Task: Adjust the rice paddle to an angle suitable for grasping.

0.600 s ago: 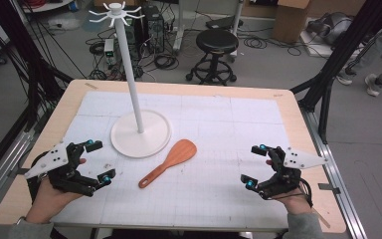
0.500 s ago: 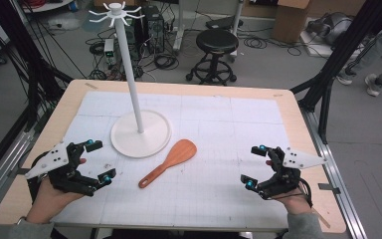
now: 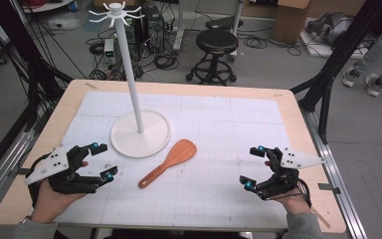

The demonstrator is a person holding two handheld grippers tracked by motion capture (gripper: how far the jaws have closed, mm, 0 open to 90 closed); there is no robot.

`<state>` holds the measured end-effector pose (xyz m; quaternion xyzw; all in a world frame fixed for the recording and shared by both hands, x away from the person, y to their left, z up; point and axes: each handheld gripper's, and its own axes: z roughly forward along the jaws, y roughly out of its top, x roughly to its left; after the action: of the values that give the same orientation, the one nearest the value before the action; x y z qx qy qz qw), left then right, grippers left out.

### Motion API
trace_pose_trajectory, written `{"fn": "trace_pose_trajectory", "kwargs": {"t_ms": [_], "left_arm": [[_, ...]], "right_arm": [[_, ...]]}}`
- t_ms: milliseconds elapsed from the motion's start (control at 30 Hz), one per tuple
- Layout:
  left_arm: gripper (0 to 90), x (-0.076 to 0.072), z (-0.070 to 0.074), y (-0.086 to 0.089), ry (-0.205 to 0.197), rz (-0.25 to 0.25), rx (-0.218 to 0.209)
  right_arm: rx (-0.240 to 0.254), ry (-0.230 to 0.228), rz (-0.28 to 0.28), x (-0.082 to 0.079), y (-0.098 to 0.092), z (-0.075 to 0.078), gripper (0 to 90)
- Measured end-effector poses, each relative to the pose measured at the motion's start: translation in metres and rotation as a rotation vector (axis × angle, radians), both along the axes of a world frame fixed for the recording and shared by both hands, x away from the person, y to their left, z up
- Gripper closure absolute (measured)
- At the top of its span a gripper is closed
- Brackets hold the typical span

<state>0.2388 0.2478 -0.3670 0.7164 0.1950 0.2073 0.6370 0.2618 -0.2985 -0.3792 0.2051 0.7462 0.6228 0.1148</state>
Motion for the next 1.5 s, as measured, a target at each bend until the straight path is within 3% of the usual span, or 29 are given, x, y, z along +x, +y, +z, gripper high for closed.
{"fn": "trace_pose_trajectory", "kwargs": {"t_ms": [33,100,300,400,433,567,633,833,933,1067,1333,1500], "left_arm": [[39.0,-0.001,0.001,-0.001,-0.002,-0.003,-0.001],[47.6,-0.003,0.002,-0.003,-0.003,-0.012,0.009],[52.4,-0.003,0.001,-0.006,0.033,-0.017,0.019],[66.2,-0.004,0.0,-0.005,0.042,-0.015,0.012],[66.2,-0.004,0.001,-0.004,0.039,-0.017,0.009],[79.9,-0.005,0.001,-0.002,0.055,-0.028,-0.032],[89.0,-0.005,0.001,-0.002,0.049,-0.027,-0.024],[89.7,-0.001,-0.002,-0.005,0.081,-0.046,0.001],[89.6,0.0,-0.005,-0.007,0.083,-0.066,0.042],[89.6,0.002,-0.007,-0.009,0.099,-0.058,0.043],[89.6,0.006,-0.009,-0.011,0.118,-0.033,0.051],[89.6,0.013,-0.012,-0.018,0.15,-0.027,0.048]], "right_arm": [[0.005,-0.005,0.005,0.0,0.0,0.0,0.0],[0.006,-0.004,0.007,-0.001,0.0,0.0,0.0],[0.005,0.003,0.007,0.0,0.0,0.0,0.0],[-0.004,0.006,0.012,0.0,0.001,-0.001,0.0],[-0.004,0.006,0.012,0.0,0.001,-0.001,0.0],[0.001,-0.002,0.016,0.0,0.002,-0.002,0.0],[-0.001,0.001,0.023,-0.001,0.003,-0.002,0.0],[0.012,-0.002,0.021,0.0,0.002,-0.001,0.0],[0.006,-0.002,0.023,0.001,0.003,-0.003,0.0],[0.002,0.018,0.024,0.001,0.004,-0.005,0.0],[-0.011,0.021,0.032,0.003,0.007,-0.007,0.0],[-0.01,0.021,0.033,0.003,0.007,-0.007,0.0]]}}
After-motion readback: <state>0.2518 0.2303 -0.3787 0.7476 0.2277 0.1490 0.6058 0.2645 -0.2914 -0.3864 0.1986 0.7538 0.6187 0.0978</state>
